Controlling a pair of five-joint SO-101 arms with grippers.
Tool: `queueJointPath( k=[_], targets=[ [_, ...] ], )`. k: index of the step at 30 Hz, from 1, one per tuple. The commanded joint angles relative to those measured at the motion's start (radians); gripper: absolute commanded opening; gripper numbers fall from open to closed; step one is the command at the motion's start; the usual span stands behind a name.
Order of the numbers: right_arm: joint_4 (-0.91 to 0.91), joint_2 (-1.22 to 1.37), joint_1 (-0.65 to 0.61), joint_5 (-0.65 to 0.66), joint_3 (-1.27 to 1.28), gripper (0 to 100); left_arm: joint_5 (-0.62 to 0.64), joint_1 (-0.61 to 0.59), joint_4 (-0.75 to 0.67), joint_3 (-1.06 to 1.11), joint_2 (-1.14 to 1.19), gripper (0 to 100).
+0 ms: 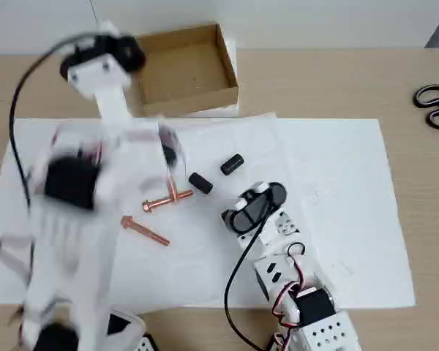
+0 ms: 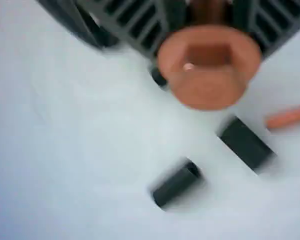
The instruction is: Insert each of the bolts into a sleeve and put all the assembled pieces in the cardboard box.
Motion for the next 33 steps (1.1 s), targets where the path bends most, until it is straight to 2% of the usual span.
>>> queueJointPath(
  k=[1, 4, 7, 10, 12, 14, 17, 21, 25, 29, 33],
  targets=[
    [-0.004, -0.018, -0.031, -0.023, -0.003, 0.5, 0.02, -0.006, -0.094, 0.24, -0.313, 1],
    [-0.025, -0.018, -0.033, -0.069, -0.017, 0.5, 0.023, -0.126, -0.295, 0.507, -0.517, 1],
    [-0.147, -0.018, -0.033, -0.083, -0.012, 0.5, 0.025, -0.184, -0.603, 0.809, -0.724, 1],
    [-0.269, -0.015, -0.033, -0.081, 0.005, 0.5, 0.025, -0.166, -0.933, 1.121, -0.904, 1],
    [-0.274, -0.015, -0.033, -0.063, 0.003, 0.5, 0.025, -0.143, -1.102, 1.297, -1.002, 1],
    [-0.272, -0.01, -0.033, 0.014, 0.003, 0.5, 0.025, -0.098, -1.226, 1.435, -1.091, 1],
    [-0.271, -0.008, -0.033, 0.169, 0.003, 0.5, -0.012, -0.049, -1.366, 1.521, -1.185, 1],
    [-0.193, -0.016, -0.033, 0.201, 0.003, 0.5, -0.031, 0.025, -1.382, 1.566, -1.2, 1],
    [-0.127, -0.016, -0.035, 0.199, 0.005, 0.6, -0.031, 0.038, -1.373, 1.56, -1.2, 1],
    [-0.274, -0.018, -0.084, 0.183, 0.005, 0.6, -0.032, 0.02, -1.369, 1.514, -1.2, 1],
    [-0.389, -0.016, -0.139, 0.08, 0.005, 0.6, -0.032, -0.021, -1.321, 1.374, -1.149, 1]
  ],
)
